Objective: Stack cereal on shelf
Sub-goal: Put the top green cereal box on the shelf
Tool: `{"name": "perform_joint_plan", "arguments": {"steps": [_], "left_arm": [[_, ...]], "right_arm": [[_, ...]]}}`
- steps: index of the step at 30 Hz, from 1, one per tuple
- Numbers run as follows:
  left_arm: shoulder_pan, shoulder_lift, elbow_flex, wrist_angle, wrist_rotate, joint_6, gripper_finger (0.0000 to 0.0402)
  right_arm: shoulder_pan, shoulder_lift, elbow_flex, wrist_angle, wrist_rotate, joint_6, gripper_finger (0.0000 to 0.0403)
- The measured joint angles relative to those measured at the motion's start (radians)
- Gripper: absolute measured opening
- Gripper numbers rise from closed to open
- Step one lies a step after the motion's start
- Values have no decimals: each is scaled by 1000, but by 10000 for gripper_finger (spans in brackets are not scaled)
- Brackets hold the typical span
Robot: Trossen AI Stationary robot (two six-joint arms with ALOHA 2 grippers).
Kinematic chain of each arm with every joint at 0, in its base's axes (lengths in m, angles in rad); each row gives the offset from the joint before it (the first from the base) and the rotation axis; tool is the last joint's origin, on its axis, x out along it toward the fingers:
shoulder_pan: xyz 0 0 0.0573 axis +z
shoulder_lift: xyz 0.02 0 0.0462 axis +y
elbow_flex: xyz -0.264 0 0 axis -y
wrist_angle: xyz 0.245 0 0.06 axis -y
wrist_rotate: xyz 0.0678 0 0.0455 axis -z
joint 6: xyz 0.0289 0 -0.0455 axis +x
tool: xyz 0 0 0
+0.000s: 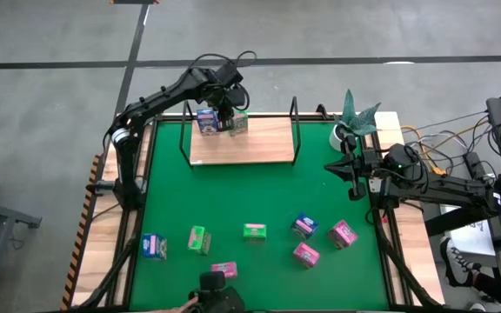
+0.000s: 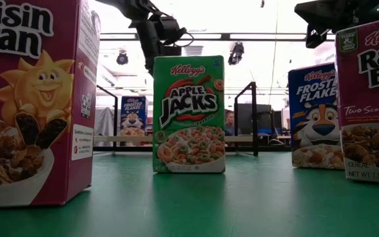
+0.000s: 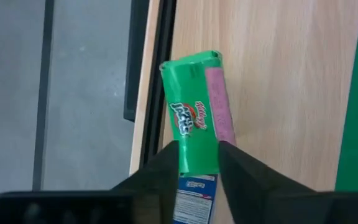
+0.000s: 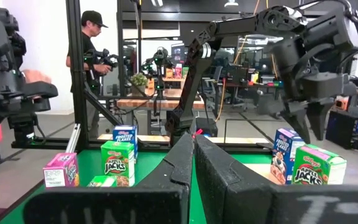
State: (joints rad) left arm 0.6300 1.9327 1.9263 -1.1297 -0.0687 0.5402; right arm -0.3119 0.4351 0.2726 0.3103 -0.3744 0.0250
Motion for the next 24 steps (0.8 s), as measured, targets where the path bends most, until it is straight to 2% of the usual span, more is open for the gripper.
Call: {"name": "perform_joint_plan", "arguments": {"steps": [4, 7, 13, 19, 24], "left_arm": [[1, 0, -23, 22, -1, 3, 46], [1, 0, -36, 35, -1, 11, 34], [1, 0, -36, 81, -2, 54, 31], [1, 0, -36, 100, -1, 159, 31], [2, 0, -27, 111, -1, 152, 31]], "right_arm": [[0, 0, 0, 0, 0, 0, 9], [0, 0, 0, 0, 0, -1, 9], [0, 0, 0, 0, 0, -2, 9], [0, 0, 0, 0, 0, -3, 9], [0, 0, 0, 0, 0, -4, 9]]}}
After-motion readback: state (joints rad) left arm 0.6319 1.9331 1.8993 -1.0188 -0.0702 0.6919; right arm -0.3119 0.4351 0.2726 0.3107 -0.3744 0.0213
